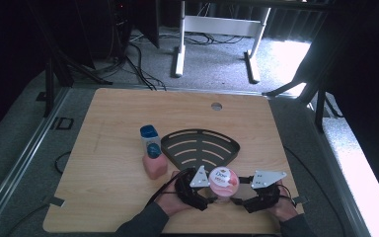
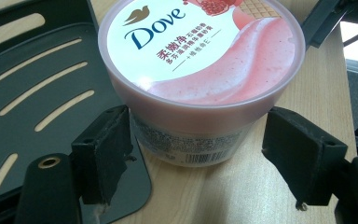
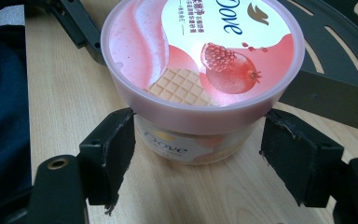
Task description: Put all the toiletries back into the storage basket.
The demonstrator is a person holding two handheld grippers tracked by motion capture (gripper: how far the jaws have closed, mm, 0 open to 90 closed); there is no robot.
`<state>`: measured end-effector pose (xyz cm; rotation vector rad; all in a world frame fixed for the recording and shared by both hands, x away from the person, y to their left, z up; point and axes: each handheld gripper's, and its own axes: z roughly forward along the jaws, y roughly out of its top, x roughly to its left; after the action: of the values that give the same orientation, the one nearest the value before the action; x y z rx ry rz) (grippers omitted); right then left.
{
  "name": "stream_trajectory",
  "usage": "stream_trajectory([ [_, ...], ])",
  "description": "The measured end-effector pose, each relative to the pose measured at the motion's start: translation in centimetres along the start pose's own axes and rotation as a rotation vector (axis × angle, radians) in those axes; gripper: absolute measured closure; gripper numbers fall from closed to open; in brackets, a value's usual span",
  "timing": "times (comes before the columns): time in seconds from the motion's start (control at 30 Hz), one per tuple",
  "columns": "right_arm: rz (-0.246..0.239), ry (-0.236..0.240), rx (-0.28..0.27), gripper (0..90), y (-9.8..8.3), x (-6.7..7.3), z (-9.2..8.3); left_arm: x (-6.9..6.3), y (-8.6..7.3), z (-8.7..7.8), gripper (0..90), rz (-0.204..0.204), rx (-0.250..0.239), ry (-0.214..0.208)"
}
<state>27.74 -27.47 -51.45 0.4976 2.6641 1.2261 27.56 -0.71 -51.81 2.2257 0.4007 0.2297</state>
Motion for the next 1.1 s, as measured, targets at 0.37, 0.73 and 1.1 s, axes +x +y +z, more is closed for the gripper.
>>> stream_trajectory([
  [0.37, -0.005, -0.006, -0.008, 25.4, 0.6, -0.4, -0.6, 0.3, 1.0, -0.3, 24.2, 0.019, 0.002, 0.007],
  [0.73, -0.005, -0.011, -0.018, 24.5, 1.0, -1.0, -0.9, 0.6, 1.7, -0.5, 24.2, 0.025, 0.0, 0.018],
  [1.1, -0.016, -0.016, -0.023, 23.9, 1.6, -1.5, -1.1, 1.0, 2.2, -0.7, 24.2, 0.023, -0.009, 0.028],
])
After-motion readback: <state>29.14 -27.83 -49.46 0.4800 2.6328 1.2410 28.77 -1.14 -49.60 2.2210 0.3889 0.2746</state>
